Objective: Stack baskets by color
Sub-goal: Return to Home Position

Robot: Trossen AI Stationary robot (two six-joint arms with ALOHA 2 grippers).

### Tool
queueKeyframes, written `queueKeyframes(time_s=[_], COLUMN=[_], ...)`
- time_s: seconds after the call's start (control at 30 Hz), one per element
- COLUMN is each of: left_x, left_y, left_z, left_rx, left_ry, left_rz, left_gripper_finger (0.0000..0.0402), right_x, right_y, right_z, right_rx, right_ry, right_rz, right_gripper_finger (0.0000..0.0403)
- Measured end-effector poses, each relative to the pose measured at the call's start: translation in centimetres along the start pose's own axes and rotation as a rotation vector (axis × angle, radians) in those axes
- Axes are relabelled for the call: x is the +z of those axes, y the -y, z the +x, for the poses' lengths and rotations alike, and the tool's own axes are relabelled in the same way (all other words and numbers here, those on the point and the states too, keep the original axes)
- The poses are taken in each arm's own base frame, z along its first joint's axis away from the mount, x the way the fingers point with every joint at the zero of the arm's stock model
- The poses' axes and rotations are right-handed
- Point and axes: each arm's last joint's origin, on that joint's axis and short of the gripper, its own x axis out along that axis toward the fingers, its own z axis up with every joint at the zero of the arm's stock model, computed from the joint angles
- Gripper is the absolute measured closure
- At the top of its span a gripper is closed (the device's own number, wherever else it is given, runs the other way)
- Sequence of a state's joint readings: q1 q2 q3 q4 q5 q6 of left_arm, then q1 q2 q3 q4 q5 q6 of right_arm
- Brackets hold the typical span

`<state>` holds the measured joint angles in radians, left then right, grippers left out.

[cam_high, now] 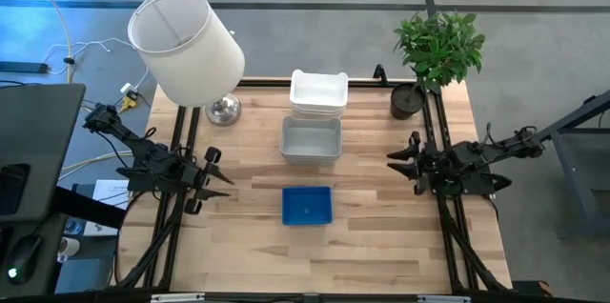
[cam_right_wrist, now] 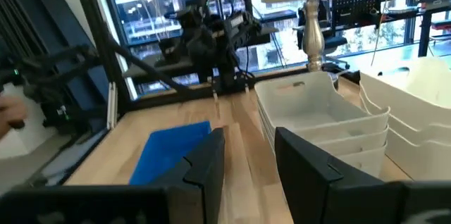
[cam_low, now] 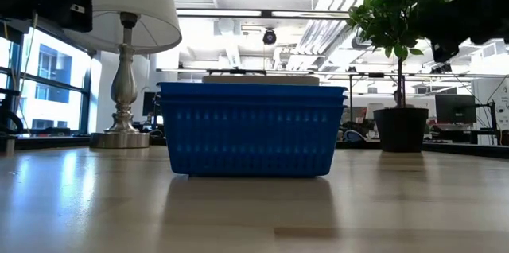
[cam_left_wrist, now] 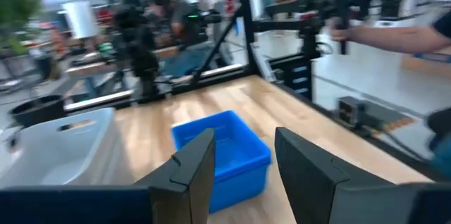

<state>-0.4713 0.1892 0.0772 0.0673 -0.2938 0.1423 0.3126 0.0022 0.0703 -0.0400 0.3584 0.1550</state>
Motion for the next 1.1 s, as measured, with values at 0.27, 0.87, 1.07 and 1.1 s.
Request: queueKeyframes(time_s=[0.27,0.87,1.07,1.1], left_x=[-0.1,-0.7,-0.7,-0.7], left_y=[-0.4,-1.4,-1.4,-1.4], left_z=[0.0,0.2,0.2,0.2], left_rx=[0.088,0.183,0.182,0.182], left_ry=[-0.017,-0.077,-0.078,-0.078], left_rz=[0.019,-0.049,-0.036,-0.036], left_gripper_finger=[0.0266,0.0266,0.0266,0.0266], right_x=[-0.9,-0.9,-0.9,-0.9], right_y=[0.0,0.0,0.0,0.0], right_z=[0.2,0.2,0.2,0.2], right_rx=[0.027,0.017,0.016,0.016], right_ry=[-0.023,-0.025,-0.025,-0.025], right_rz=[-0.088,-0.094,-0.094,-0.094], right_gripper_finger=[0.0289,0.0289,0.0289,0.0289])
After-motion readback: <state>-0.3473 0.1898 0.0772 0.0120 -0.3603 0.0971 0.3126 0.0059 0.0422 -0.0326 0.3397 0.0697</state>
